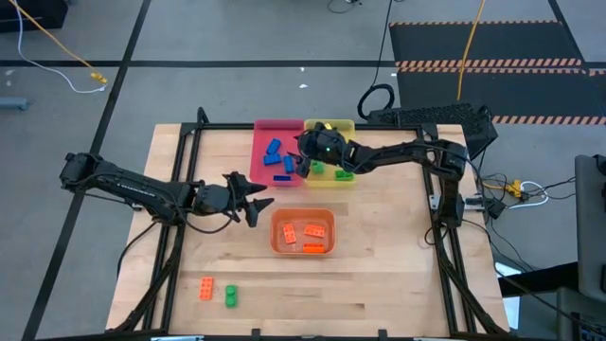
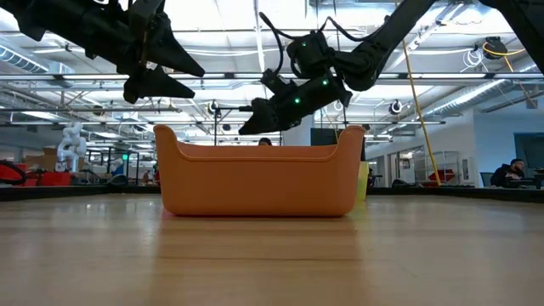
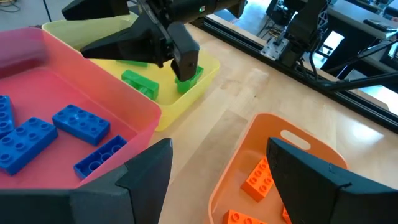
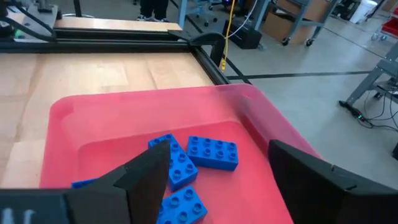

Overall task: Sort & place blocks by color
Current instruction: Put the orange game piece into the orange bin

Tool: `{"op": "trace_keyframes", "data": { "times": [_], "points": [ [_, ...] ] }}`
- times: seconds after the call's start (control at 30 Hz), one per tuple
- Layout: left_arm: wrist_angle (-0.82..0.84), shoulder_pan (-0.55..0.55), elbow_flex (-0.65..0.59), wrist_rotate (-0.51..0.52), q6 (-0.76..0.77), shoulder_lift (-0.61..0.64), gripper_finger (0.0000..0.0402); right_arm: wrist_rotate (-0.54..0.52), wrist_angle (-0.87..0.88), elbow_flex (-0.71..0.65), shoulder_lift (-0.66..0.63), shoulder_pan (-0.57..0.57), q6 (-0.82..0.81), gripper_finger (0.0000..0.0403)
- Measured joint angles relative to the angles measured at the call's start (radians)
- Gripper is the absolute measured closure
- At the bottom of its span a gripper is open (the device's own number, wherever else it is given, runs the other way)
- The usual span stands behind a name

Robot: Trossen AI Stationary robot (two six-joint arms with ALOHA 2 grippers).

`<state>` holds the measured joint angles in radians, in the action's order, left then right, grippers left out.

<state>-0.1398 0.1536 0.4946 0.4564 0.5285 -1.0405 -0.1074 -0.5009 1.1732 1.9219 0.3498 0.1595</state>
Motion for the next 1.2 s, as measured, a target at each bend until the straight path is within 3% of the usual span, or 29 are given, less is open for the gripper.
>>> {"op": "trace_keyframes", "data": {
  "times": [0.1, 0.23, 0.37, 0.67, 0.9, 1.1, 1.2],
  "points": [
    [0.000, 0.010, 0.000, 0.000, -0.002, 0.000, 0.0142, 0.008, 0.015, 0.000, -0.026, -0.016, -0.027, 0.0132],
    [0.003, 0.022, 0.000, -0.011, -0.021, 0.000, 0.0142, 0.150, -0.013, 0.000, -0.085, -0.071, -0.054, 0.0135],
    [0.003, 0.026, 0.000, -0.011, -0.016, 0.000, 0.0142, 0.145, 0.108, 0.000, -0.154, -0.154, -0.046, 0.0141],
    [0.003, 0.026, 0.000, -0.040, 0.031, 0.000, 0.0142, -0.059, 0.539, -0.003, -0.235, -0.379, -0.054, 0.0144],
    [-0.082, 0.060, 0.000, -0.115, -0.019, 0.000, 0.0142, -0.282, 0.601, -0.003, -0.281, -0.562, -0.052, 0.0144],
    [-0.264, 0.116, 0.007, -0.100, -0.036, 0.001, 0.0142, -0.450, 0.637, -0.015, -0.325, -0.673, -0.067, 0.0145],
    [-0.115, 0.134, 0.086, -0.068, 0.013, 0.002, 0.0142, -0.500, 0.553, -0.090, -0.355, -0.698, -0.105, 0.0145]
  ]
}}
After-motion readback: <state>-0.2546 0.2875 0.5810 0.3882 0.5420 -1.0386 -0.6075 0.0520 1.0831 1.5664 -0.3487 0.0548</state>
